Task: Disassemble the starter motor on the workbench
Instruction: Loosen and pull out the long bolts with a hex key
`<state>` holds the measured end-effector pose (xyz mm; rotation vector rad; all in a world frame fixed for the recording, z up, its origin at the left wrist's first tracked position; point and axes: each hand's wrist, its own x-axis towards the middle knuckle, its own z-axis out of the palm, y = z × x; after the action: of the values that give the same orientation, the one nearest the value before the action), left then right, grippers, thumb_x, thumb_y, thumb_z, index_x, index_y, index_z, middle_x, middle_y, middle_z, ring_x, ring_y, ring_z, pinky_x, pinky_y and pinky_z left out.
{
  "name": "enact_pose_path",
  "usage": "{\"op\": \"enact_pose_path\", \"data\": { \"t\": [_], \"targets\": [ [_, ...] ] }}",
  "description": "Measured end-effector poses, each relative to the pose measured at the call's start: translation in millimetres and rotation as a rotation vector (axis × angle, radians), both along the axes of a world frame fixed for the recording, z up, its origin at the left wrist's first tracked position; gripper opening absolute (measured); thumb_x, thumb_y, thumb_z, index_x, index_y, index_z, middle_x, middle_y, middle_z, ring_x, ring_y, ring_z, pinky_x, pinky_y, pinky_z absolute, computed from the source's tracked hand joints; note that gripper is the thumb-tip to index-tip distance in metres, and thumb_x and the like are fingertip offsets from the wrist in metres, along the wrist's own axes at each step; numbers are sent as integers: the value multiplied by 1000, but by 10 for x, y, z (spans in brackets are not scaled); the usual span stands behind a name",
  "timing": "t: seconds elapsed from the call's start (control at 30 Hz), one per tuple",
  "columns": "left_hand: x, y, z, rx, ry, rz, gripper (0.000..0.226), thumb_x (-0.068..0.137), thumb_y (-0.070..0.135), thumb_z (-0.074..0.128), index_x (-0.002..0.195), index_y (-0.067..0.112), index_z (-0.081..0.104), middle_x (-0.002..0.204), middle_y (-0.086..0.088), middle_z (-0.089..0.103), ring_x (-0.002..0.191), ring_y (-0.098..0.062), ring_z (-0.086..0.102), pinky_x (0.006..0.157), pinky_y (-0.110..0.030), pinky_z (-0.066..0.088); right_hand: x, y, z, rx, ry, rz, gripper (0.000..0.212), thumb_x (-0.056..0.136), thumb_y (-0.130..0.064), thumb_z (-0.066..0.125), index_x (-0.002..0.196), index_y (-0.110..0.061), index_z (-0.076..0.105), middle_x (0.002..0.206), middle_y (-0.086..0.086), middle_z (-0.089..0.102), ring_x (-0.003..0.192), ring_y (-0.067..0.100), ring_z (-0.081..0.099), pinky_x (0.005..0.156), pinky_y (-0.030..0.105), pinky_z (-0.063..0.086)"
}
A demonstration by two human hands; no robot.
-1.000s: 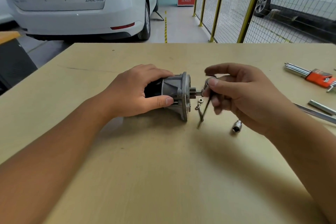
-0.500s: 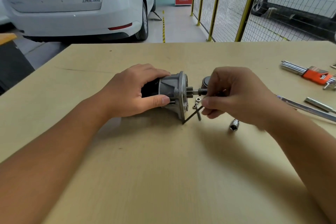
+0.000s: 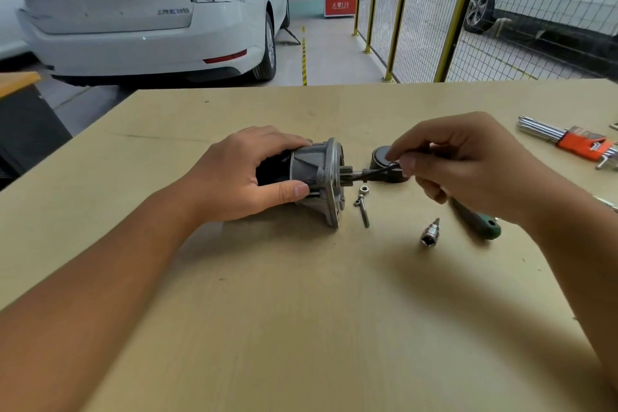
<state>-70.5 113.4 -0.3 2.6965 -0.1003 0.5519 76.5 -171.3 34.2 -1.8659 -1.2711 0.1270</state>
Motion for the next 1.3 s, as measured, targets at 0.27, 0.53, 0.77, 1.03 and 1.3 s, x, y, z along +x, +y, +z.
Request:
{"op": "enact_pose_path", "data": {
  "t": [0.27, 0.53, 0.77, 1.03, 1.3],
  "targets": [
    [-3, -5, 6, 3, 1, -1, 68, 83, 67, 65, 138, 28, 64, 125, 12, 68, 116, -18, 63, 95, -50, 52, -99, 148, -154, -221, -186, -14, 16, 97, -20, 62, 92, -30, 74, 68, -13, 65, 58, 9, 57, 56, 28, 44],
    [-5, -13, 13, -6, 5, -4, 68, 82, 67, 65, 138, 28, 64, 125, 10, 69, 117, -19, 63, 96, -51, 51, -95, 113, -67, -198, -36, 40, 18, 92, -18, 67, 75, -22, 72, 55, -4, 54, 49, 5, 42, 49, 18, 35],
    [0, -17, 13, -10, 5, -10, 68, 82, 67, 65, 138, 28, 64, 124, 10, 69, 116, -19, 63, 95, -51, 52, -154, 230, -209, -91, 201, 32, 21, 97, -13, 65, 76, -15, 70, 53, -8, 42, 44, 7, 33, 44, 21, 29],
    [-4, -11, 15, -6, 12, -9, 69, 83, 69, 63, 139, 29, 63, 126, 12, 68, 117, -17, 62, 95, -51, 52, -175, 226, -217, -147, 438, 38, 27, 98, -10, 62, 76, -18, 73, 49, -3, 34, 47, 18, 23, 47, 32, 21],
    [3, -11, 10, -7, 22, -8, 70, 82, 70, 63, 139, 30, 63, 125, 12, 68, 117, -17, 62, 95, -51, 52, -156, 228, -241, -118, 646, 30, 19, 98, -9, 60, 83, 1, 66, 57, 3, 20, 48, 16, 15, 45, 21, 19]
  ]
}}
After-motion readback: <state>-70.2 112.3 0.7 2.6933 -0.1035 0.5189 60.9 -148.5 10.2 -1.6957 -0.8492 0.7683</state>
